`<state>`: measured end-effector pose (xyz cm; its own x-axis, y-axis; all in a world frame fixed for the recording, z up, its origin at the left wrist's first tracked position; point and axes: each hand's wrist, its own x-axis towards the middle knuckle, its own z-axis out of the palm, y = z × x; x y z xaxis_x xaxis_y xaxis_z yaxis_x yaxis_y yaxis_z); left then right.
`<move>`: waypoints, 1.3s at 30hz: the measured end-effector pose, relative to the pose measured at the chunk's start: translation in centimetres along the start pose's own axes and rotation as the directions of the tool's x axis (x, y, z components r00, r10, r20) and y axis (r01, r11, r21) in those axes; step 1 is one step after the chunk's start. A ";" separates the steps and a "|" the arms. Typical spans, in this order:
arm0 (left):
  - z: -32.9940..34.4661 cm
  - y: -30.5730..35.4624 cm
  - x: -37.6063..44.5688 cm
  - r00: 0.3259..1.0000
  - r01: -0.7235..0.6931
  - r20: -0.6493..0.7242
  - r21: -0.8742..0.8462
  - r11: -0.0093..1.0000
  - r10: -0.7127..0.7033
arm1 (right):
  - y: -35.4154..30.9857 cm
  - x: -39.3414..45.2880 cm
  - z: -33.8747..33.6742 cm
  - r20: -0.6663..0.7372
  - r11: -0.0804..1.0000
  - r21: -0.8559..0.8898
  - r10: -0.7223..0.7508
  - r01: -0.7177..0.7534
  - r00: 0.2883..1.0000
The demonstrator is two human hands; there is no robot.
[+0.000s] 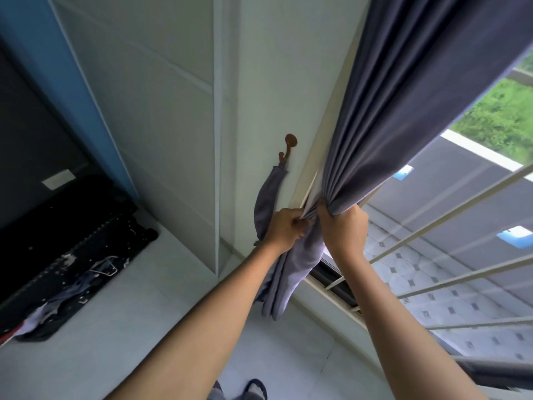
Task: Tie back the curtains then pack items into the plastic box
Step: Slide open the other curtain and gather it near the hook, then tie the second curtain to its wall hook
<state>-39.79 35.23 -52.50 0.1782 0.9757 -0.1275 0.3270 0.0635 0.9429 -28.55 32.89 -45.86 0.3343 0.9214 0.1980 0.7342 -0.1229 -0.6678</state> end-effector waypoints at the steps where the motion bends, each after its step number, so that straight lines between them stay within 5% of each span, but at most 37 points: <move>1: -0.1 -0.1 -0.1 1.000 0.002 0.011 -0.024 1.000 -0.002 | 0.2 0.0 0.1 -0.001 1.000 -0.004 -0.002 0.002 1.000; 6: -2.4 0.1 0.1 0.997 0.076 0.007 -0.185 0.980 -0.076 | -0.3 0.0 0.7 -0.004 1.000 -0.024 0.010 -0.010 1.000; 11: -5.8 -3.5 4.9 0.945 0.150 -0.295 -0.003 0.989 -0.145 | -0.9 0.5 1.3 -0.059 0.995 -0.096 -0.007 0.002 0.998; 18: -5.8 -6.1 9.6 0.985 0.160 -0.095 0.165 0.973 -0.145 | -1.0 0.9 1.2 -0.132 0.979 -0.199 0.020 -0.046 0.991; 22: -6.2 -6.1 6.2 0.960 0.263 -0.112 0.048 0.964 -0.256 | -2.0 0.9 0.5 -0.118 0.973 -0.189 0.110 -0.131 0.987; 26: -7.2 -5.7 0.9 0.962 0.226 -0.174 0.072 0.972 -0.211 | -2.7 0.3 0.0 -0.037 0.983 -0.155 0.098 -0.102 0.995; 39: -1.7 -0.9 -9.0 0.927 0.104 -0.255 -0.531 0.841 -0.276 | -2.9 -0.5 0.1 0.083 0.998 0.033 0.045 -0.048 0.996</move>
<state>-43.27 26.72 -51.64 -0.1616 0.9402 -0.2997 -0.1995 0.2663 0.9430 -30.94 32.86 -44.11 0.3167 0.9424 0.1074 0.6974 -0.1546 -0.6998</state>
